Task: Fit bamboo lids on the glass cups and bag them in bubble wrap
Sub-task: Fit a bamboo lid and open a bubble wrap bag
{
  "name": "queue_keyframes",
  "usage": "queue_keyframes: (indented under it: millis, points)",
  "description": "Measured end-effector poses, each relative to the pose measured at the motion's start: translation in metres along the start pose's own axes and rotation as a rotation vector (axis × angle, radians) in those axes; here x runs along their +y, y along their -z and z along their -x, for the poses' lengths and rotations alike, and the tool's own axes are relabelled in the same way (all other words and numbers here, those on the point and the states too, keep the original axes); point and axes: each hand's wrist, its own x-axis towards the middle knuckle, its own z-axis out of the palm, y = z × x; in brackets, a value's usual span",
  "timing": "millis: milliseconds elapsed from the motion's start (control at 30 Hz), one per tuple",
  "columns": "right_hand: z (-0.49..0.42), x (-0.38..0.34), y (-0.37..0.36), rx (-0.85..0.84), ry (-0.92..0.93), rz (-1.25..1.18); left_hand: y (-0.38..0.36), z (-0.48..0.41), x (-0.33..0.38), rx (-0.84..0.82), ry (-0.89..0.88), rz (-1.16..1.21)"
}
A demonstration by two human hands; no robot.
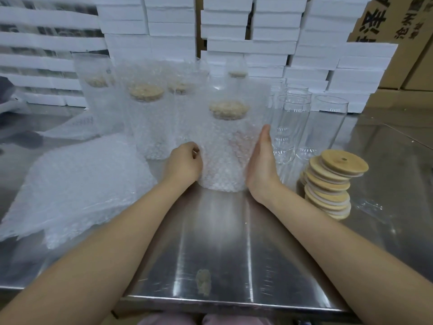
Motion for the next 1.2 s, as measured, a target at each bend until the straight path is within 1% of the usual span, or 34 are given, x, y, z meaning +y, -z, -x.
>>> queue_keyframes:
  millis: [33,67,100,133,167,200,267,300,333,367,400,433,467,567,600,667,733,800,833,900,967,1033,1200]
  points:
    - [-0.003,0.003,0.001,0.008,-0.057,-0.020,0.000,0.000,0.003,0.025,0.014,0.078]
    - [-0.006,0.004,0.002,0.035,-0.121,-0.020,0.001,-0.001,0.007,0.050,0.048,0.195]
    - [-0.008,0.005,0.004,0.042,-0.146,-0.008,0.003,-0.002,0.012,0.049,0.097,0.350]
    - [-0.009,0.003,0.005,0.048,-0.152,-0.005,0.007,-0.003,0.018,0.014,0.144,0.515]
    - [-0.008,-0.001,0.006,0.056,-0.120,0.018,0.012,-0.005,0.020,-0.065,0.163,0.640]
    - [-0.007,-0.004,0.009,0.054,-0.071,0.056,0.017,-0.007,0.021,-0.186,0.146,0.719]
    - [-0.004,-0.017,0.013,0.048,0.026,0.171,0.024,-0.008,0.016,-0.388,0.035,0.766]
    - [-0.003,-0.022,0.013,0.028,0.067,0.186,0.025,-0.008,0.014,-0.445,-0.017,0.746]
    - [-0.002,-0.025,0.013,0.001,0.090,0.184,0.026,-0.006,0.012,-0.478,-0.062,0.699]
    - [-0.001,-0.026,0.012,-0.025,0.132,0.234,0.026,-0.005,0.011,-0.494,-0.093,0.650]
    - [0.004,-0.024,0.010,-0.051,0.165,0.331,0.026,-0.003,0.012,-0.498,-0.114,0.626]
    - [0.008,-0.021,0.008,-0.074,0.180,0.437,0.025,-0.001,0.013,-0.477,-0.133,0.625]
    - [0.011,-0.015,0.007,-0.091,0.194,0.490,0.022,0.000,0.014,-0.437,-0.145,0.640]
    - [0.011,-0.008,0.011,-0.233,0.287,0.481,0.022,0.002,0.020,-0.278,-0.135,0.707]
    - [0.011,-0.009,0.012,-0.262,0.309,0.533,0.022,0.003,0.021,-0.226,-0.132,0.721]
    - [0.009,-0.010,0.014,-0.260,0.387,0.689,0.022,0.006,0.022,-0.176,-0.138,0.735]
    - [0.007,-0.004,0.016,-0.229,0.430,0.722,0.019,0.008,0.024,-0.163,-0.173,0.740]
    - [0.005,0.001,0.015,-0.127,0.439,0.688,0.013,0.008,0.026,-0.117,-0.201,0.773]
    - [0.003,0.003,0.013,-0.046,0.454,0.697,0.009,0.006,0.026,-0.077,-0.180,0.817]
    - [-0.003,0.005,0.012,0.082,0.487,0.743,0.001,0.001,0.022,-0.014,-0.070,0.884]
    - [-0.008,0.008,0.012,0.145,0.537,0.808,-0.007,-0.005,0.014,-0.063,0.057,0.909]
    - [-0.012,0.012,0.009,0.169,0.550,0.864,-0.012,-0.008,0.009,-0.147,0.133,0.906]
    - [-0.027,0.018,-0.008,0.204,0.583,0.889,-0.017,-0.008,0.009,-0.159,0.135,0.776]
